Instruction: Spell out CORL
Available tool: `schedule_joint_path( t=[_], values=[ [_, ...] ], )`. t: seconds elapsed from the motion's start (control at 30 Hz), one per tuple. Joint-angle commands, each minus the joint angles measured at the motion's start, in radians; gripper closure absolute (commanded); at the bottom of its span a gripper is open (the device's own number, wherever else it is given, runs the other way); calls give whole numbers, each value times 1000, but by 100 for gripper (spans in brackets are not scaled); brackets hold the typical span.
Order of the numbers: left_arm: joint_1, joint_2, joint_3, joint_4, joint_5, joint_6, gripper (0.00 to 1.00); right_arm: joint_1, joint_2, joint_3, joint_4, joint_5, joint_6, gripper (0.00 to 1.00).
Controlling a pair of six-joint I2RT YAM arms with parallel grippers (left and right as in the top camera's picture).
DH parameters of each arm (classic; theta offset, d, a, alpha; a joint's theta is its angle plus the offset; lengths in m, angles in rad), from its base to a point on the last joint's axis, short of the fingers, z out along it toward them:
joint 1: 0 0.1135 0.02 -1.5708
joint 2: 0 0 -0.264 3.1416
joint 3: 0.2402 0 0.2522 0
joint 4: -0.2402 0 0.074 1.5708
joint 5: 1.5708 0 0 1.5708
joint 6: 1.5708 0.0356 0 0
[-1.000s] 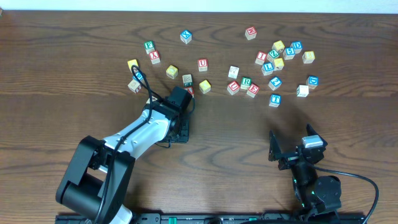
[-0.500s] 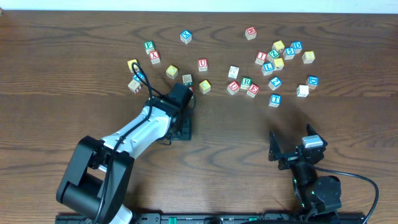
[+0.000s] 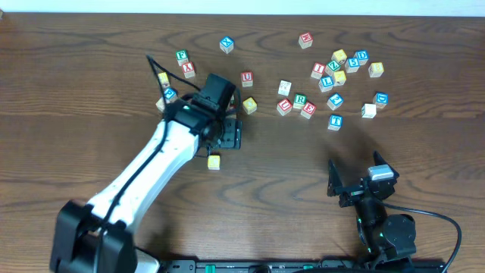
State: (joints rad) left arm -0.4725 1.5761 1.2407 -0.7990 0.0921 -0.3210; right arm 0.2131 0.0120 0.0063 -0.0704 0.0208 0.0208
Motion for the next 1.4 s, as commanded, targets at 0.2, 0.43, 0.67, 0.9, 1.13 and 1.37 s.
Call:
schedule_joint_path(
  t=[0.2, 0.43, 0.67, 0.9, 1.13, 1.37],
  values=[
    [23, -36, 59, -2, -1, 164, 8, -7, -5, -1, -5, -5, -11, 1],
    [114, -18, 63, 54, -2, 124, 8, -7, -5, -1, -5, -5, -11, 1],
    [147, 35, 158, 123, 31, 95, 7, -7, -5, -1, -5, -5, -11, 1],
    [149, 287, 507, 0, 31, 27, 8, -7, -5, -1, -5, -5, -11, 1],
    [148, 443, 668, -75, 21, 46, 7, -7, -5, -1, -5, -5, -11, 1],
    [148, 446, 665, -89, 58, 7, 7, -7, -5, -1, -5, -5, -11, 1]
  ],
)
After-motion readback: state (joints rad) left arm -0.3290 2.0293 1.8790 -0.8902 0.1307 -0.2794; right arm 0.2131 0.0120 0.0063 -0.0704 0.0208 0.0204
